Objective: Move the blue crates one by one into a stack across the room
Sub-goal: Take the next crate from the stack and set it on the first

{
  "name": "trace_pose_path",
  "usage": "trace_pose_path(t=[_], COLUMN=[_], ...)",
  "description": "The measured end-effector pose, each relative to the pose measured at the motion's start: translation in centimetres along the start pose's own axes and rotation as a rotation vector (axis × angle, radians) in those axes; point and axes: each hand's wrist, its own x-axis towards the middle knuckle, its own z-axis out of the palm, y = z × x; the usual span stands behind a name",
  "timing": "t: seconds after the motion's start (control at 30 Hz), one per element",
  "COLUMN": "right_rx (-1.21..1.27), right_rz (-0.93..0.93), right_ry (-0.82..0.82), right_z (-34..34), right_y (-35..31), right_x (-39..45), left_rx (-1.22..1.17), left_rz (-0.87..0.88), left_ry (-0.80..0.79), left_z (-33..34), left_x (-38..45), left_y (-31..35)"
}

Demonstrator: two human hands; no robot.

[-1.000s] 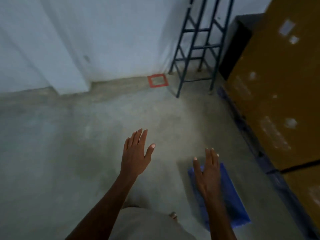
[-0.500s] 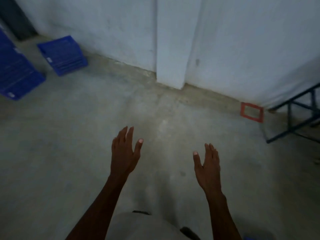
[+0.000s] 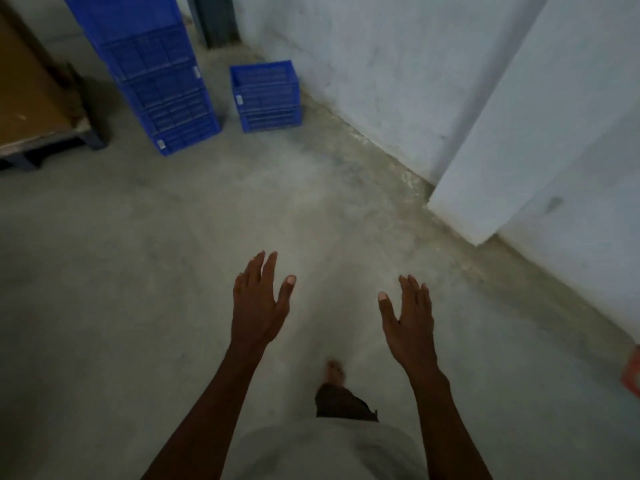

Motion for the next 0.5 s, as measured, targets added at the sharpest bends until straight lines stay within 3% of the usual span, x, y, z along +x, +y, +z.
trace_pose_path(t=[0.27,0.5], right_rx=[-0.029,-0.036], right_rz=[-0.166,-0.251], right_ry=[-0.166,-0.219], right_z=[2.5,9.3], right_y=[-8.2,-15.2], right_x=[21.4,40.1], left_rx=[0.001,-0.022], left_rz=[-0.159,-0.249], left_ry=[0.116,0.162], left_z=[-0.9,-0.3], left_x=[16.4,33.9], left_y=[0.2,-3.4])
